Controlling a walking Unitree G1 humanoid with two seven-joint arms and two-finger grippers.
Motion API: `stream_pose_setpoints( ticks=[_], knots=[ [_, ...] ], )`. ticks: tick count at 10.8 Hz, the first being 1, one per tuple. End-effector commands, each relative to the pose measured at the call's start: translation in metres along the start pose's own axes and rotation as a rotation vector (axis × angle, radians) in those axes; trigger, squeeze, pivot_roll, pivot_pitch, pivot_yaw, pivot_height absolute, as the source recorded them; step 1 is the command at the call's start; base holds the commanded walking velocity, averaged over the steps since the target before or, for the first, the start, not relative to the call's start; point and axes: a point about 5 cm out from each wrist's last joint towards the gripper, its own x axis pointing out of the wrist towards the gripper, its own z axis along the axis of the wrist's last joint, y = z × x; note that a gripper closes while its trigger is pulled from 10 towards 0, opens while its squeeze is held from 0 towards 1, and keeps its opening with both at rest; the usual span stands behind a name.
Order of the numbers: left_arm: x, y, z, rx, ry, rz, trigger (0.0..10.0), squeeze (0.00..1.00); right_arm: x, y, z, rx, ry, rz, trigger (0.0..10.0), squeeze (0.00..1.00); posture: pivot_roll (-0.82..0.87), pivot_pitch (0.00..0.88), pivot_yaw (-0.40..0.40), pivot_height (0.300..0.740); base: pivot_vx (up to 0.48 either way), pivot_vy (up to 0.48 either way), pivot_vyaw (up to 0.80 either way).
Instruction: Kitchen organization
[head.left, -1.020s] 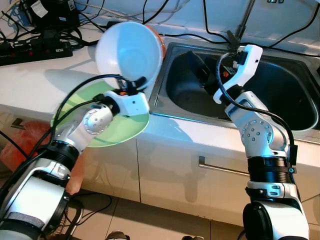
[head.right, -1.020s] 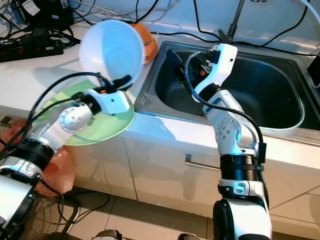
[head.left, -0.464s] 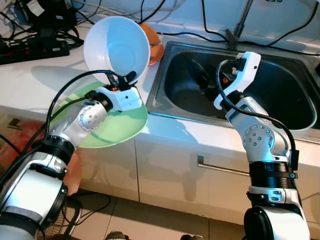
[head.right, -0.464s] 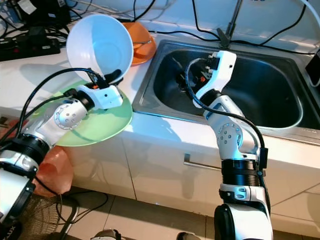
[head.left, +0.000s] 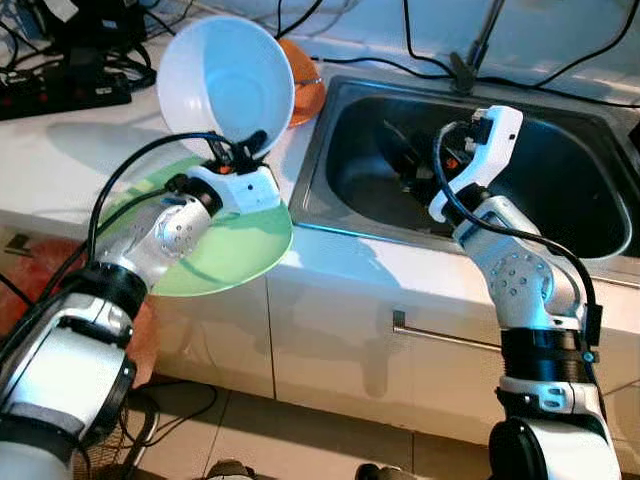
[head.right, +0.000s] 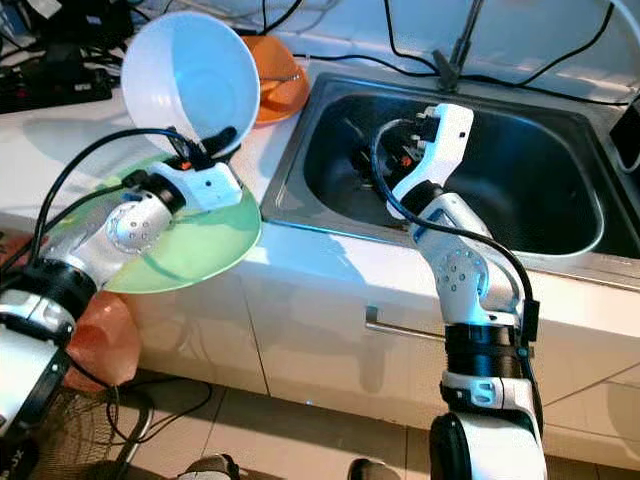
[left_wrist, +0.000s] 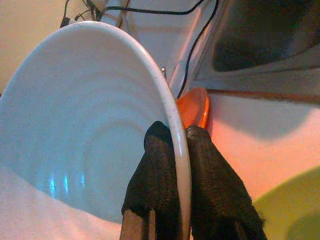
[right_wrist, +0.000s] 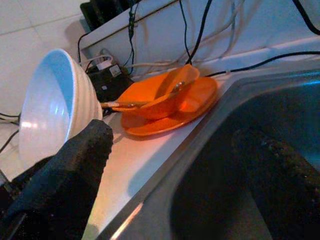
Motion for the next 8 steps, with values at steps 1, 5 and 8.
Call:
stream_pose_setpoints(
  ticks=[1, 5, 8],
  knots=[
    [0.002, -0.002, 0.001, 0.025, -0.003, -0.009, 0.0, 0.00, -0.003, -0.001, 0.002, -0.001, -0.002, -0.006, 10.0, 0.00, 0.06, 0.176, -0.053, 0.740, 0.000, 0.000, 0.00],
    [0.020, 0.013, 0.014, 0.061, -0.027, 0.055, 0.0, 0.00, -0.004, -0.002, 0.003, -0.001, -0.004, -0.026, 10.0, 0.00, 0.05, 0.184, -0.043, 0.740, 0.000, 0.000, 0.00],
    [0.038, 0.016, 0.038, 0.064, -0.095, 0.067, 0.0, 0.00, -0.005, -0.003, 0.005, -0.007, -0.018, -0.038, 10.0, 0.00, 0.05, 0.176, -0.034, 0.740, 0.000, 0.000, 0.00]
  ],
)
